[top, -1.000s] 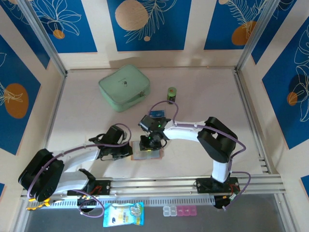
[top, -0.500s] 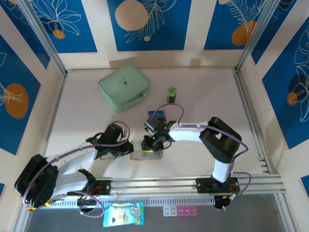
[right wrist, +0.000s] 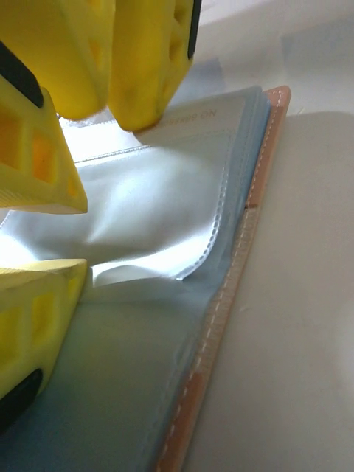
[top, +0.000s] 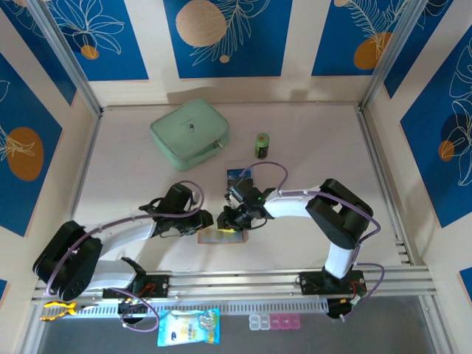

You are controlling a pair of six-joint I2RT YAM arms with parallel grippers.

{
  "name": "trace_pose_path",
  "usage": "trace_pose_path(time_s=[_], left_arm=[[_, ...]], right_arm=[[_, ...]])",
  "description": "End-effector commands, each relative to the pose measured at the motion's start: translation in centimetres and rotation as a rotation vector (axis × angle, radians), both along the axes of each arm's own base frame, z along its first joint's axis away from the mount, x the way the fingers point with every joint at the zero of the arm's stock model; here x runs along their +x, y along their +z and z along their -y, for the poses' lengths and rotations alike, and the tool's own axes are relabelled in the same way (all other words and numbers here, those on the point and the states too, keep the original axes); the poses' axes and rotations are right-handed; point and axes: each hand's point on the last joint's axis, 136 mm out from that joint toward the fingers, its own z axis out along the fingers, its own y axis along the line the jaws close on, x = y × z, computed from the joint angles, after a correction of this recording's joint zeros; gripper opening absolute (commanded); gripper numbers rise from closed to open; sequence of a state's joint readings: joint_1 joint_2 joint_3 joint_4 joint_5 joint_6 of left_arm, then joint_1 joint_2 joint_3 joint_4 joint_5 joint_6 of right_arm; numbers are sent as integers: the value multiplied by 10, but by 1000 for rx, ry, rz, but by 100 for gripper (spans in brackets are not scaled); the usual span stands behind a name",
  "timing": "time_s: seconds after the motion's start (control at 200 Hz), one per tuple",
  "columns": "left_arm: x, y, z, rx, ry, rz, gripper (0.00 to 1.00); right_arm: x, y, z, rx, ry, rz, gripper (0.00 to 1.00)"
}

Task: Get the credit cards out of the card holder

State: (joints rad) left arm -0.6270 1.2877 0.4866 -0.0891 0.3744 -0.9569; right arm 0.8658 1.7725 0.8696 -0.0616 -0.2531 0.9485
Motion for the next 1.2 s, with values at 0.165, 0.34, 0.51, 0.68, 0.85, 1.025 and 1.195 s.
trace_pose_path(time_s=[0.165,0.34,0.51,0.68,0.85,1.025,1.195], left_arm=[[2,-1,10,-28,-13,-15,33],[2,1,18,-66,-17,-17,25],[2,7,24,-84,-30,-13,23],[3,19,25,-94,-31,3,23],[4,29,30,-101,-48,2,33],[6,34,40,-113,-67,4,40],[7,39,55,-116,-97,12,47]], right_arm=[[-2,1,4,59,-35,-40,24],[-1,3,4,70,-38,-41,24],[2,15,0,93,-41,-26,24],[8,37,4,80,-52,19,25],[13,57,23,19,-90,70,26],[21,77,43,8,-144,112,26],[24,87,62,30,-185,112,27]])
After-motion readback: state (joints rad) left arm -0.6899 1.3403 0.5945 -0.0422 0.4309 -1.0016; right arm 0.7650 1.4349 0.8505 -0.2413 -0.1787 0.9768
